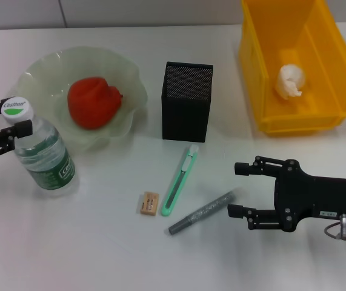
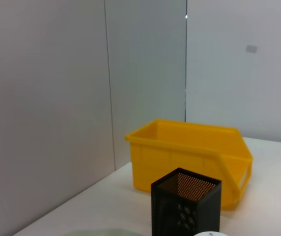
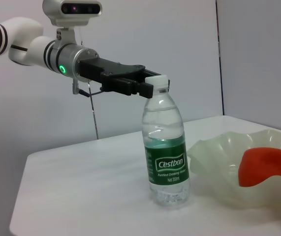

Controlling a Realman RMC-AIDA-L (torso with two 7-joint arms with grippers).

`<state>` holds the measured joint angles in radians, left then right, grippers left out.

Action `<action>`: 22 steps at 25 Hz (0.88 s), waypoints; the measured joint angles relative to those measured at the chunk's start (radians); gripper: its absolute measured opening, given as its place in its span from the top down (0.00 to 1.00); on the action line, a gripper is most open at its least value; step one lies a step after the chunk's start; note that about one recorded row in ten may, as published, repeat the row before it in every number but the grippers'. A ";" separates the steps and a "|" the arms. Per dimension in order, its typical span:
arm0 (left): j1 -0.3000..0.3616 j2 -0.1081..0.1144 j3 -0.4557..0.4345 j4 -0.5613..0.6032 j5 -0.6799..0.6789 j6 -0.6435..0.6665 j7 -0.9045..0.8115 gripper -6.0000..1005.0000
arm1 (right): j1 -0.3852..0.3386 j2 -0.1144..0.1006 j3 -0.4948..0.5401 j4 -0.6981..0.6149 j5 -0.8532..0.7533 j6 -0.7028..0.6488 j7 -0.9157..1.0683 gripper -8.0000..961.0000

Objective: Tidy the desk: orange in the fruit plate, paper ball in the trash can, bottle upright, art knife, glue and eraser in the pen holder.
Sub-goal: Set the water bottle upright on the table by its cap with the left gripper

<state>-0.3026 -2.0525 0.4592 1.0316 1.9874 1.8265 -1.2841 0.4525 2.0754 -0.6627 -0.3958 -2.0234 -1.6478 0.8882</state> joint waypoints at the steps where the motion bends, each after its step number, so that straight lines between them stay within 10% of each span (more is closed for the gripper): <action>1: 0.000 0.000 0.000 0.000 0.000 0.000 0.000 0.51 | 0.000 0.000 0.000 0.000 0.000 0.000 0.000 0.17; 22: 0.000 0.014 0.001 -0.070 -0.005 -0.038 -0.009 0.50 | 0.005 0.000 0.000 0.000 0.000 0.000 0.005 0.17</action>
<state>-0.3030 -2.0384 0.4600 0.9614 1.9826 1.7886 -1.2930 0.4571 2.0754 -0.6626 -0.3958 -2.0233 -1.6474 0.8933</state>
